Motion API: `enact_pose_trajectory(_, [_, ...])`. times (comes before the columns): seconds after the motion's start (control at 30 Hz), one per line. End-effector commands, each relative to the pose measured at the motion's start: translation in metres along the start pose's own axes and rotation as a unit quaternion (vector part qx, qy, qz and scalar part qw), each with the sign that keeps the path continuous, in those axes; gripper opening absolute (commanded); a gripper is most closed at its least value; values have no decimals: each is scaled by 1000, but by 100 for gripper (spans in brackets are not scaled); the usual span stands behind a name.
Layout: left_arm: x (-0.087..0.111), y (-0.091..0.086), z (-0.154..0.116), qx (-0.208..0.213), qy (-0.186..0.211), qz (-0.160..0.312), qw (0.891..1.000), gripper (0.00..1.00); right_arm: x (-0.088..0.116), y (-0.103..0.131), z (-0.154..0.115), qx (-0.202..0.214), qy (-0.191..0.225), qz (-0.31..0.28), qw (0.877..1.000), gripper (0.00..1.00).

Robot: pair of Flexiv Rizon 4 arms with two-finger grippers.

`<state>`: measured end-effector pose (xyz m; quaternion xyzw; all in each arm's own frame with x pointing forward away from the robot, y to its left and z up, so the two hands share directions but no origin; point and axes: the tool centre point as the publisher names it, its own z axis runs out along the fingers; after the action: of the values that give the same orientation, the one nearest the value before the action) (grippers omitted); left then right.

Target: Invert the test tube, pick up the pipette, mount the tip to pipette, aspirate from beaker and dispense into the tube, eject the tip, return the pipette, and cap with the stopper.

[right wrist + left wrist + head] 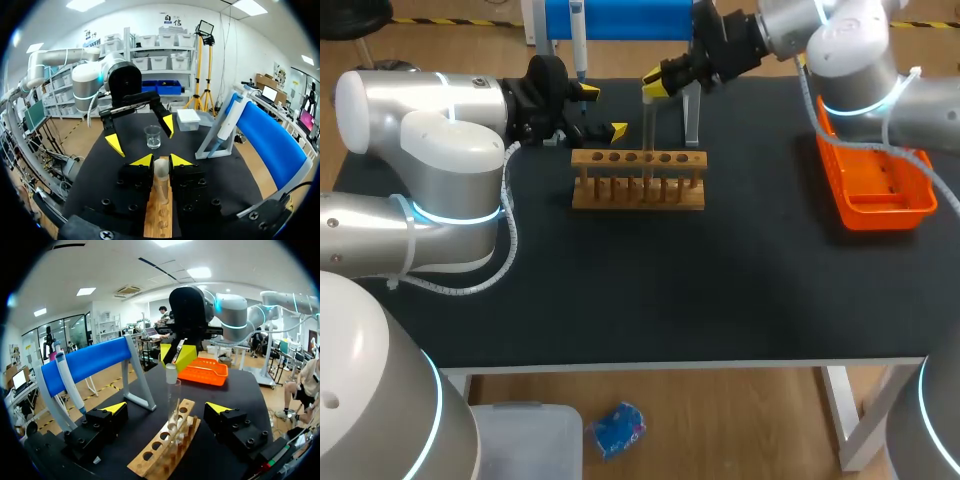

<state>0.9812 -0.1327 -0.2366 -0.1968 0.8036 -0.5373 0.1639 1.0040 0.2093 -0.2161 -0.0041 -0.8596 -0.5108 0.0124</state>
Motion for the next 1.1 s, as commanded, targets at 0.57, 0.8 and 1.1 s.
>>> enact_pose_trajectory(0.57, [0,1,1,2,-1,0,1000,100,5,-9,-4,18,6,3,1000,0])
enact_pose_trajectory(0.8, [0,1,1,2,-1,0,1000,100,7,-10,-3,18,7,3,1000,0])
enact_pose_trajectory(1.1, [0,1,1,2,-1,0,1000,100,7,-12,-2,21,9,2,1000,0])
